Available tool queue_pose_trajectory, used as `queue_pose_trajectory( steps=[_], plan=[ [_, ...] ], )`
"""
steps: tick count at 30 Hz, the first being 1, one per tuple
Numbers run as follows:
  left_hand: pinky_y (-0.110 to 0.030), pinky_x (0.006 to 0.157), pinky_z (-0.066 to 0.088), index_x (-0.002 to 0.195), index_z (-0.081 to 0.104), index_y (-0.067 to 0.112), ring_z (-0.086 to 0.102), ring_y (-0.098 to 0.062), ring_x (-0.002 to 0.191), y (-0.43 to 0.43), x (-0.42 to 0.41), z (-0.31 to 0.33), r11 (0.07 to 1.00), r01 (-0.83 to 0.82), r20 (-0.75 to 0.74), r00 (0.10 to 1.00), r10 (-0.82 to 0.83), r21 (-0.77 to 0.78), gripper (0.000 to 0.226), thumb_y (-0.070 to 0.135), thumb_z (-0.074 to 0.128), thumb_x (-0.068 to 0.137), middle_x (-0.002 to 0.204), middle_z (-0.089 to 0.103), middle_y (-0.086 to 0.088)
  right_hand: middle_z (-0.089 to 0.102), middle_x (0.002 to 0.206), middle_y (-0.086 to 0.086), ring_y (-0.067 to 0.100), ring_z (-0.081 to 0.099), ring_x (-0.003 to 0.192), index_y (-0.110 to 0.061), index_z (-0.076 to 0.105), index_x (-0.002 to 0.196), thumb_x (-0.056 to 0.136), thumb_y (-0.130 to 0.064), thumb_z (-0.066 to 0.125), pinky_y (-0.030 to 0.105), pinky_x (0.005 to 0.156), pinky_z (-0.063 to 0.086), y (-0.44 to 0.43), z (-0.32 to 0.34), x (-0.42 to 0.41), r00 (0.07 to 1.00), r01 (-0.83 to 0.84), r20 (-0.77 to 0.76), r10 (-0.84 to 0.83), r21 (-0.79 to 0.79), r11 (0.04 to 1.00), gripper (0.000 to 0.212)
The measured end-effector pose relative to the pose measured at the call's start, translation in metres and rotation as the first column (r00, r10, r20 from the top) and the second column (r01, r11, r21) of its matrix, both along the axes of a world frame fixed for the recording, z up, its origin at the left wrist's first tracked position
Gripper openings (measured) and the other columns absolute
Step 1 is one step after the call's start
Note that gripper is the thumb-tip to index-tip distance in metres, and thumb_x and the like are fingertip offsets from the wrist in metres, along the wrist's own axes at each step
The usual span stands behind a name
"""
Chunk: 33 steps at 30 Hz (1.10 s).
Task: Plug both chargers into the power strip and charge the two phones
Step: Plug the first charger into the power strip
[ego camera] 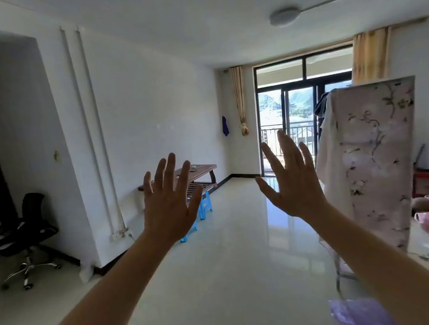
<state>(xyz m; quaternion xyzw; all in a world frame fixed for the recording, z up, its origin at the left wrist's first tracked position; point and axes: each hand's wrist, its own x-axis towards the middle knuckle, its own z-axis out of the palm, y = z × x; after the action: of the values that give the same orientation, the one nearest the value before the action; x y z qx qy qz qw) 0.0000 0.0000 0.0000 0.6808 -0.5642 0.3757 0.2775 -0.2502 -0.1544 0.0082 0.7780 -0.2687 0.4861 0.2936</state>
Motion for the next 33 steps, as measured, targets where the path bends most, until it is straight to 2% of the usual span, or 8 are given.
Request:
queue_pose_trajectory(
  steps=[6, 11, 15, 25, 29, 33],
  plan=[
    [-0.054, 0.121, 0.005, 0.158, 0.024, 0.02, 0.015, -0.033, 0.154, -0.13, 0.037, -0.016, 0.99, -0.075, -0.002, 0.997, 0.076, 0.123, 0.075, 0.065, 0.012, 0.099, 0.168, 0.012, -0.013, 0.013, 0.166, 0.021, 0.034, 0.015, 0.154, -0.016, 0.026, 0.158, 0.097, -0.056, 0.046, 0.058, 0.121, 0.018, -0.141, -0.039, 0.044, 0.999, 0.034, -0.01, -0.033, 0.161, 0.986, 0.076],
    [-0.06, 0.119, 0.014, 0.156, 0.027, 0.02, 0.021, -0.035, 0.152, -0.22, 0.078, -0.01, 0.977, -0.143, 0.002, 0.989, 0.145, 0.155, 0.071, 0.061, 0.022, 0.099, 0.168, 0.015, -0.014, 0.009, 0.167, 0.02, 0.034, 0.012, 0.155, -0.018, 0.02, 0.159, 0.097, -0.061, 0.041, 0.056, 0.123, 0.012, -0.244, -0.046, 0.091, 0.997, 0.039, -0.072, -0.023, 0.221, 0.975, 0.078],
    [-0.061, 0.119, 0.016, 0.155, 0.029, 0.019, 0.021, -0.034, 0.152, -0.279, 0.118, -0.01, 0.969, -0.186, 0.0, 0.982, 0.188, 0.166, 0.072, 0.062, 0.018, 0.098, 0.168, 0.016, -0.014, 0.006, 0.168, 0.018, 0.033, 0.01, 0.155, -0.021, 0.018, 0.159, 0.096, -0.063, 0.038, 0.055, 0.124, 0.011, -0.314, -0.047, 0.141, 0.996, 0.021, -0.087, 0.004, 0.287, 0.958, 0.079],
    [-0.062, 0.118, 0.019, 0.155, 0.03, 0.018, 0.023, -0.035, 0.152, -0.476, 0.255, -0.053, 0.982, -0.169, -0.07, 0.982, 0.175, 0.084, 0.067, 0.057, 0.026, 0.1, 0.167, 0.017, -0.015, 0.006, 0.168, 0.018, 0.035, 0.009, 0.155, -0.021, 0.015, 0.16, 0.096, -0.065, 0.036, 0.057, 0.123, 0.011, -0.518, -0.081, 0.292, 0.968, 0.003, -0.244, 0.05, 0.211, 0.977, 0.08],
    [-0.064, 0.116, 0.021, 0.155, 0.031, 0.014, 0.025, -0.037, 0.15, -0.582, 0.314, -0.051, 0.985, -0.117, -0.061, 0.99, 0.125, 0.123, 0.066, 0.053, 0.031, 0.101, 0.166, 0.02, -0.018, 0.006, 0.168, 0.018, 0.035, 0.011, 0.155, -0.02, 0.016, 0.16, 0.096, -0.064, 0.035, 0.056, 0.123, 0.011, -0.619, -0.079, 0.343, 0.945, 0.06, -0.327, 0.008, 0.197, 0.978, 0.08],
    [-0.065, 0.115, 0.022, 0.155, 0.03, 0.014, 0.027, -0.039, 0.149, -0.693, 0.361, -0.047, 0.978, -0.093, -0.107, 0.988, 0.115, 0.186, 0.067, 0.053, 0.028, 0.101, 0.165, 0.021, -0.019, 0.006, 0.168, 0.02, 0.036, 0.012, 0.154, -0.019, 0.017, 0.159, 0.097, -0.063, 0.033, 0.055, 0.124, 0.01, -0.715, -0.074, 0.375, 0.93, 0.115, -0.365, -0.04, 0.185, 0.976, 0.078]
  ],
)
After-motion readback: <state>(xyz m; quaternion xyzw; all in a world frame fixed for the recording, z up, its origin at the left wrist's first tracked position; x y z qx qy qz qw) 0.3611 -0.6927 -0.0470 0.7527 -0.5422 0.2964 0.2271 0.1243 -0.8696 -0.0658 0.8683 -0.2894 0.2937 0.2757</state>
